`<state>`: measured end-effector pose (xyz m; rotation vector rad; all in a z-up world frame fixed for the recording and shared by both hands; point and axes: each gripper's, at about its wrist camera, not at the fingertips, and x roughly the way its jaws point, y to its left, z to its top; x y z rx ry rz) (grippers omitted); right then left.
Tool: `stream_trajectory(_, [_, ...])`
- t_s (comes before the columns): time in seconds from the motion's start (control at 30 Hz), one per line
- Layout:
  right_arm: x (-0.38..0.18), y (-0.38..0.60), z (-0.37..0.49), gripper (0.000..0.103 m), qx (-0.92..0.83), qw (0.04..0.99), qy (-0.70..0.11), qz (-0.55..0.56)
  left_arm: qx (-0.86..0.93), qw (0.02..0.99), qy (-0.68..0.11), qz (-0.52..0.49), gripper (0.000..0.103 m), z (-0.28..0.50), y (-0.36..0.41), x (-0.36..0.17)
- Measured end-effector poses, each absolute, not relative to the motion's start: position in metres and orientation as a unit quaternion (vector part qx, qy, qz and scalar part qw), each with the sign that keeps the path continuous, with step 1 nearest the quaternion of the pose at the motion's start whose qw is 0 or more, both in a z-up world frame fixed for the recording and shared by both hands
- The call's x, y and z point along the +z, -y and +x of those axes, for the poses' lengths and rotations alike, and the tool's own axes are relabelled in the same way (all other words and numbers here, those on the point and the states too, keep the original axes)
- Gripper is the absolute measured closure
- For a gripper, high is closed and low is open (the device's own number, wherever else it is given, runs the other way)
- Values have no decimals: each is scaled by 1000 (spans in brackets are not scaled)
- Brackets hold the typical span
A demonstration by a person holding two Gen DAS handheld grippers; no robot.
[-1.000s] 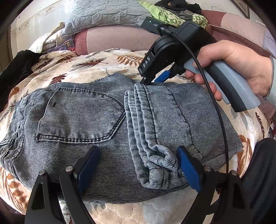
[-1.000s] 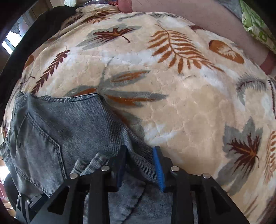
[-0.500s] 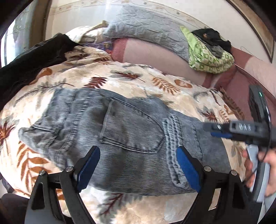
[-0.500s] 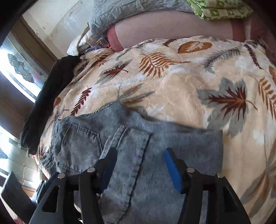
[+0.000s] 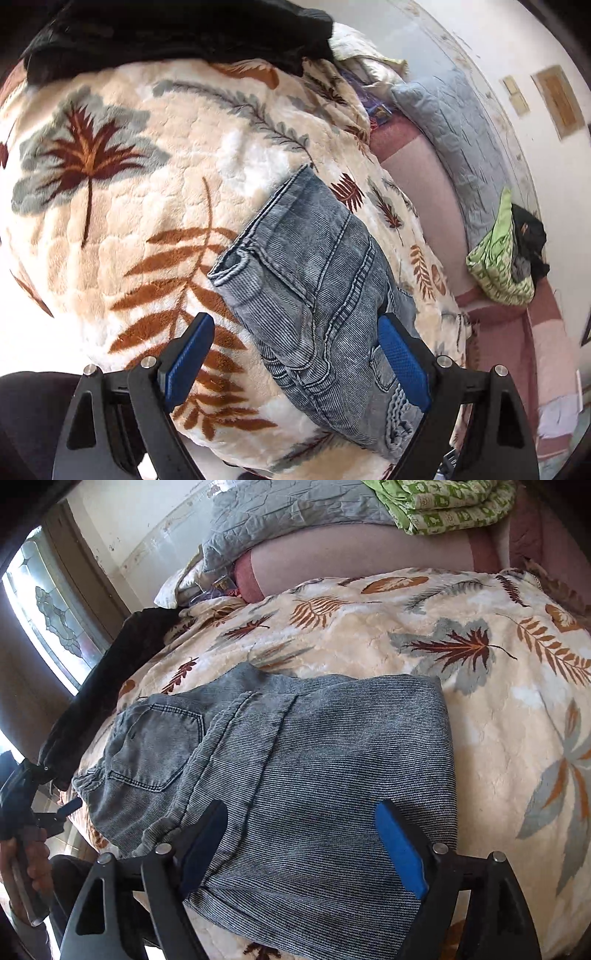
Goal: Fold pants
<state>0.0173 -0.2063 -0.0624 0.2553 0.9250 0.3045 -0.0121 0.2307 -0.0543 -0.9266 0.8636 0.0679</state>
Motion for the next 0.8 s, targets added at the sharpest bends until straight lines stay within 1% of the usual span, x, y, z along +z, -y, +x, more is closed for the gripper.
stream_trajectory(0.27, [-59, 211, 13, 18, 146, 878, -436, 135, 24, 785, -401, -471, 14, 3, -238, -73])
stream_trajectory(0.4, [-53, 212, 11, 18, 133, 883, -430, 131, 7, 794, -388, -467, 14, 12, -237, -72])
stream_trajectory(0.43, [-49, 212, 11, 18, 129, 885, -428, 132, 4, 794, -387, -468, 15, 13, -237, -74])
stream_trajectory(0.5, [-38, 207, 13, 18, 140, 880, -429, 147, 1, 800, -384, -462, 32, 15, -238, -78])
stream_trajectory(0.53, [-31, 202, 15, 18, 154, 875, -432, 157, 1, 802, -387, -455, 52, 14, -239, -80])
stream_trajectory(0.57, [-25, 194, 18, 18, 169, 868, -438, 162, -1, 801, -392, -452, 67, 16, -240, -83])
stream_trajectory(0.7, [-7, 140, 49, 18, 268, 812, -477, 203, -12, 793, -392, -466, 72, 18, -246, -91])
stream_trajectory(0.8, [-19, 91, 91, 18, 297, 760, -534, 222, -5, 811, -395, -432, 78, 18, -240, -87])
